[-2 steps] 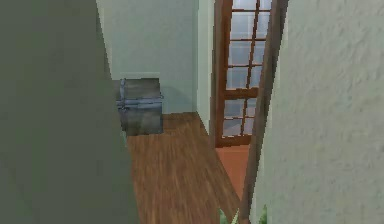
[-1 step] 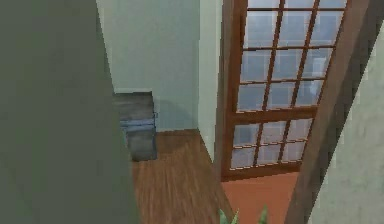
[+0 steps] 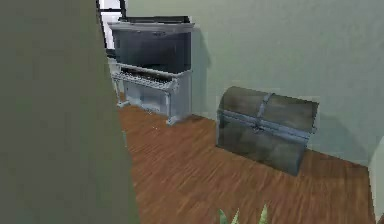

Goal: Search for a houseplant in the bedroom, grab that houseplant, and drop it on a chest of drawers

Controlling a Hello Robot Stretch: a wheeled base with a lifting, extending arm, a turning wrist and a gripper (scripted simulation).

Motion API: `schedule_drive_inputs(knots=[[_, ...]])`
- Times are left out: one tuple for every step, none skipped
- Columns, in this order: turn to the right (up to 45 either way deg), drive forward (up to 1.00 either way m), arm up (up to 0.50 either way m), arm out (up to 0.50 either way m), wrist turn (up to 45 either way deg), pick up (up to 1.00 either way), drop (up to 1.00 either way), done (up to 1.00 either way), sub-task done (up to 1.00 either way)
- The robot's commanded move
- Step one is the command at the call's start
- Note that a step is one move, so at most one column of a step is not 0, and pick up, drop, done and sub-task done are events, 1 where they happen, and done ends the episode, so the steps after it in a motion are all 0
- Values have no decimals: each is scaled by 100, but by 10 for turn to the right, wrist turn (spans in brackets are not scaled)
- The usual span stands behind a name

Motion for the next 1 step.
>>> schedule_drive_inputs(knots=[[-330,0,0,0,0,0,0,0,0]])
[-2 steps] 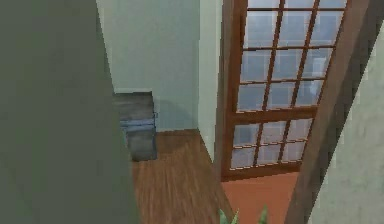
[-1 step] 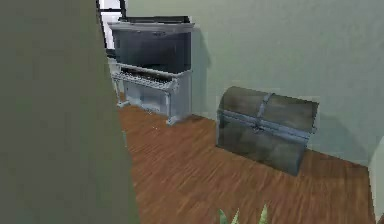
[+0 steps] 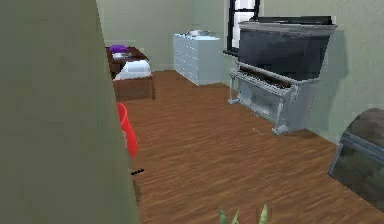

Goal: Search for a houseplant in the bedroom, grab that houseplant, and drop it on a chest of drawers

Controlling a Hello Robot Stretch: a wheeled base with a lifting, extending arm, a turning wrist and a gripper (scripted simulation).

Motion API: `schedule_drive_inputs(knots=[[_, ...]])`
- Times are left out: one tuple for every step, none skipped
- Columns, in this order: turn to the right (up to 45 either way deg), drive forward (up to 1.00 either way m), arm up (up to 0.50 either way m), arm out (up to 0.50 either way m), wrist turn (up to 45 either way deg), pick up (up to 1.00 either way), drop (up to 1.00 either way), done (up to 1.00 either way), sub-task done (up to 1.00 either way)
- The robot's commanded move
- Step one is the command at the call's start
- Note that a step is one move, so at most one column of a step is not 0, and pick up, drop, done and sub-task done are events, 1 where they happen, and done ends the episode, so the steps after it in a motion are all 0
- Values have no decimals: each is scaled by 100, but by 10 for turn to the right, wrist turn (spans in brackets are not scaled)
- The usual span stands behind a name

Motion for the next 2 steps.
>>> schedule_drive_inputs(knots=[[0,100,0,0,0,0,0,0,0],[-60,0,0,0,0,0,0,0,0]])
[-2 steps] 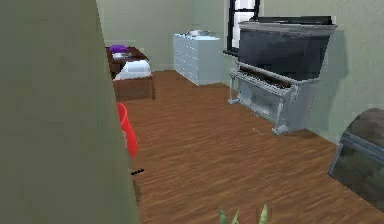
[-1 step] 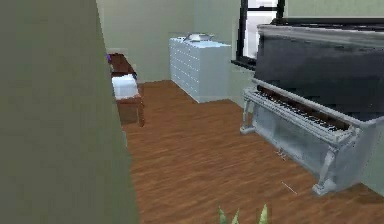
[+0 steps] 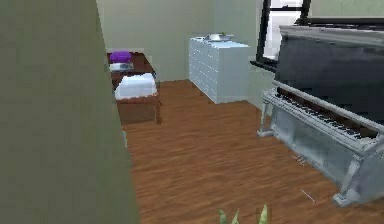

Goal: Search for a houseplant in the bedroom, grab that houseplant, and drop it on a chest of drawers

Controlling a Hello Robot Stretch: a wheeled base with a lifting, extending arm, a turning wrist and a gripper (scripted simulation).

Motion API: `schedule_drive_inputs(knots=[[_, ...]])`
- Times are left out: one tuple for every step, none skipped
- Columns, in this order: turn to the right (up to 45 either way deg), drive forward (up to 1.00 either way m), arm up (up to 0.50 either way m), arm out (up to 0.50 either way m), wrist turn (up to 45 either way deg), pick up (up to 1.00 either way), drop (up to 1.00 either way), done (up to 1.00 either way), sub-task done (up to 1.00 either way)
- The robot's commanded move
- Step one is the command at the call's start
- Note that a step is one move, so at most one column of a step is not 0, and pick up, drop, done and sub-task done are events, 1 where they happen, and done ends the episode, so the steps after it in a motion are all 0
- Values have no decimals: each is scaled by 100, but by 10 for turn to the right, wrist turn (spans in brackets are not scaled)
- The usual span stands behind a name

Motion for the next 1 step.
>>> schedule_drive_inputs(knots=[[0,55,0,0,0,0,0,0,0]])
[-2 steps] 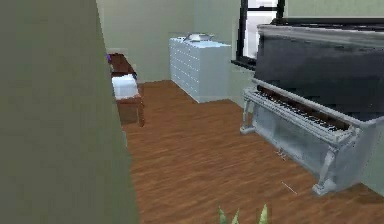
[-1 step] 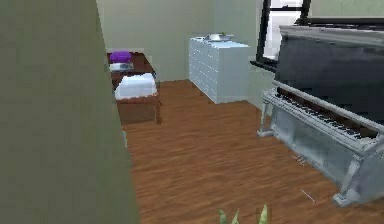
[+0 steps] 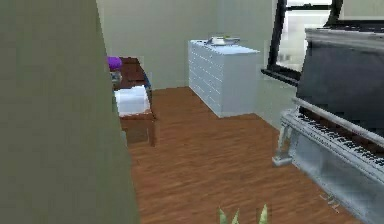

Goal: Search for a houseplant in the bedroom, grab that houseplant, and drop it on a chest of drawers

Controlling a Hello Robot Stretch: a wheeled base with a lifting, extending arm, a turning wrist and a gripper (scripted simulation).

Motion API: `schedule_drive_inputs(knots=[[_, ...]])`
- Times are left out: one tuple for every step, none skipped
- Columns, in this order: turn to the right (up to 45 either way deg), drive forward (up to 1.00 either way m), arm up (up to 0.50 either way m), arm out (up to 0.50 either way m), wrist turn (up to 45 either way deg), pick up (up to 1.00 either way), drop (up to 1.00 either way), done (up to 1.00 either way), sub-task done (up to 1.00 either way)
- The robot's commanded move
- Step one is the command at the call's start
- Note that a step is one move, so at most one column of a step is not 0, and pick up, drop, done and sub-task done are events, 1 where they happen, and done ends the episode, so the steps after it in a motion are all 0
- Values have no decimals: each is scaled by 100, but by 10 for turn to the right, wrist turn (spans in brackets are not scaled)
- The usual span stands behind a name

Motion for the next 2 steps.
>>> schedule_drive_inputs(knots=[[0,100,0,0,0,0,0,0,0],[0,95,0,0,0,0,0,0,0]])
